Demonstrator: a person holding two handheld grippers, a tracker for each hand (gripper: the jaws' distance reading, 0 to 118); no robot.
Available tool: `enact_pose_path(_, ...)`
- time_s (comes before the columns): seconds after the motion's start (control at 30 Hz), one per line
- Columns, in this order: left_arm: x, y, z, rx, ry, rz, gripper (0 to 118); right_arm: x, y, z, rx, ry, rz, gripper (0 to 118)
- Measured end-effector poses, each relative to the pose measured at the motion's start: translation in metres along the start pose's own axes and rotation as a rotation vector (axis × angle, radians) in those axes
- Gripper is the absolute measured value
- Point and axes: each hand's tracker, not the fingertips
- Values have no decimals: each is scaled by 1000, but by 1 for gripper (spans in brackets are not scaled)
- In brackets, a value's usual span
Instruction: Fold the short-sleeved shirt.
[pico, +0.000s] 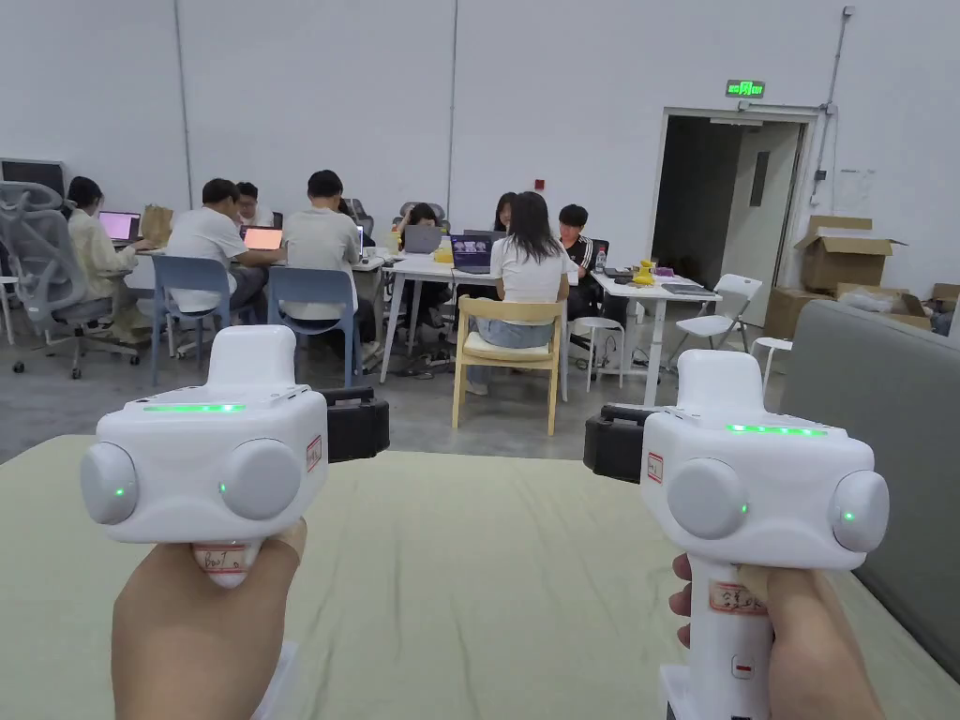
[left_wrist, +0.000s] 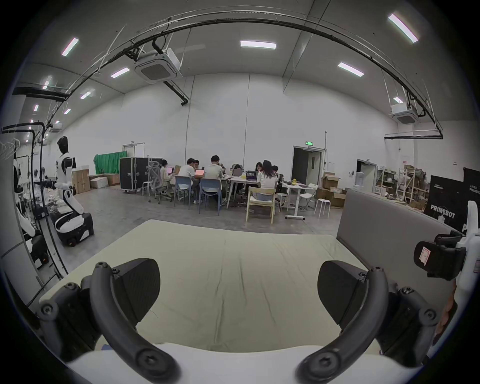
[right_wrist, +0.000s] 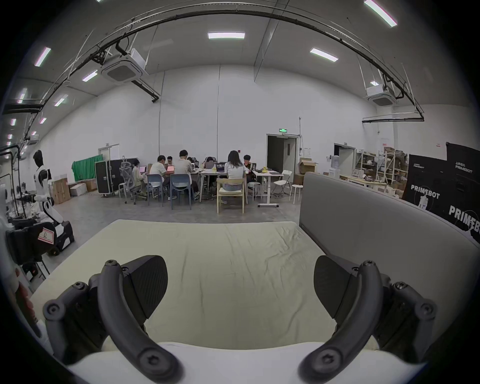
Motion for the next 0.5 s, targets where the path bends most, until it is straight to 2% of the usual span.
enact_pose_path(0.5, 2, -2, -3, -1, 13, -15, 118, 4, 0, -3, -9, 0, -11, 116)
